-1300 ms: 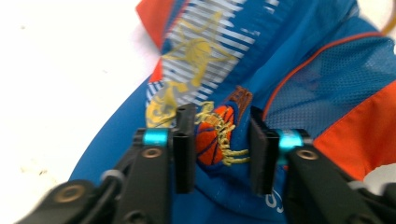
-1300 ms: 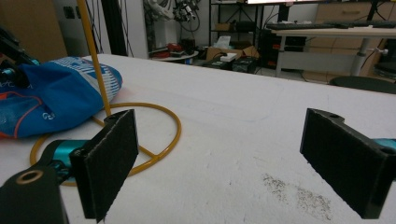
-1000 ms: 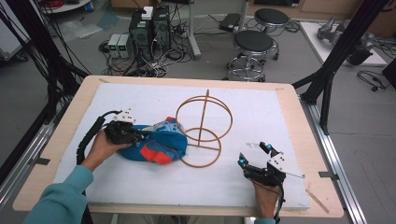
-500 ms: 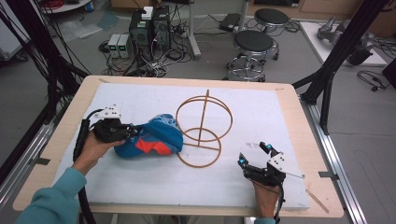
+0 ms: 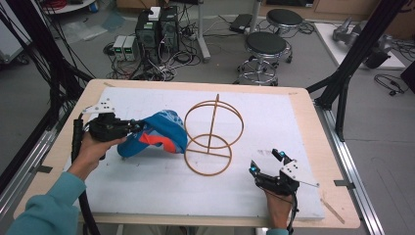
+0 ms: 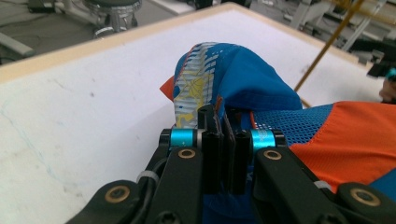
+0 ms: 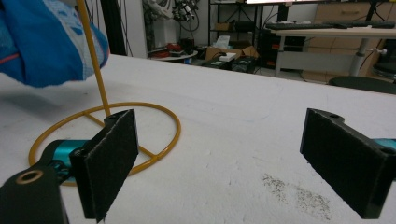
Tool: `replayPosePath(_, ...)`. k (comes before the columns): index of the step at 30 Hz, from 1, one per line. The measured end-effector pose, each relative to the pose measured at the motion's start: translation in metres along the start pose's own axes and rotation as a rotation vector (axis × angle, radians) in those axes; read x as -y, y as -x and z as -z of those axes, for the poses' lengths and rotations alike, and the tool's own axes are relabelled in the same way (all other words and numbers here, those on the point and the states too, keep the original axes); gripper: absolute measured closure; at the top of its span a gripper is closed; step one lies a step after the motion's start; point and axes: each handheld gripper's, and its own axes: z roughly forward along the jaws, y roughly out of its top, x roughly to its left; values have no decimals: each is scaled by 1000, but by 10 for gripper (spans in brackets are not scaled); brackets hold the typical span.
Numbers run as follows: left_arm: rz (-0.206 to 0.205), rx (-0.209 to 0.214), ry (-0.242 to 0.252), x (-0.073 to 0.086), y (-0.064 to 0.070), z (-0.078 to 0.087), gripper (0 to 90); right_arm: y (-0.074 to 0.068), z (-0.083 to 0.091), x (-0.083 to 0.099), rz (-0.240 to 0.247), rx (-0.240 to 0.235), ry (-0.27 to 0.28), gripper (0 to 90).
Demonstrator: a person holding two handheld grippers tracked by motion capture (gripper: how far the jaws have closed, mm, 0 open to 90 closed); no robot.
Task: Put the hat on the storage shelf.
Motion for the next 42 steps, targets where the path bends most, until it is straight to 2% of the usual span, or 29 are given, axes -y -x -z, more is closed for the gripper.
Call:
replayPosePath(7,7,-41,76,-31,3,11,871,0,0,0,1,2,2,105)
replayPosePath(11,14,-46,117,-46,6,15,871,0,0,0,1,1,2,105)
replayPosePath(16,17,-50,143,-56,10,16,871,0,0,0,2,1,2,105)
replayPosePath(20,-2,-70,149,-67,12,17,871,0,0,0,0,-1,0,105)
replayPosePath(28,-10,-106,203,-92,13,27,871,0,0,0,-1,-1,0,105)
replayPosePath(36,-19,-97,249,-110,22,31,871,-1,0,0,4,-2,-3,105)
replayPosePath(42,-33,-67,268,-124,36,23,871,0,0,0,5,-1,1,105)
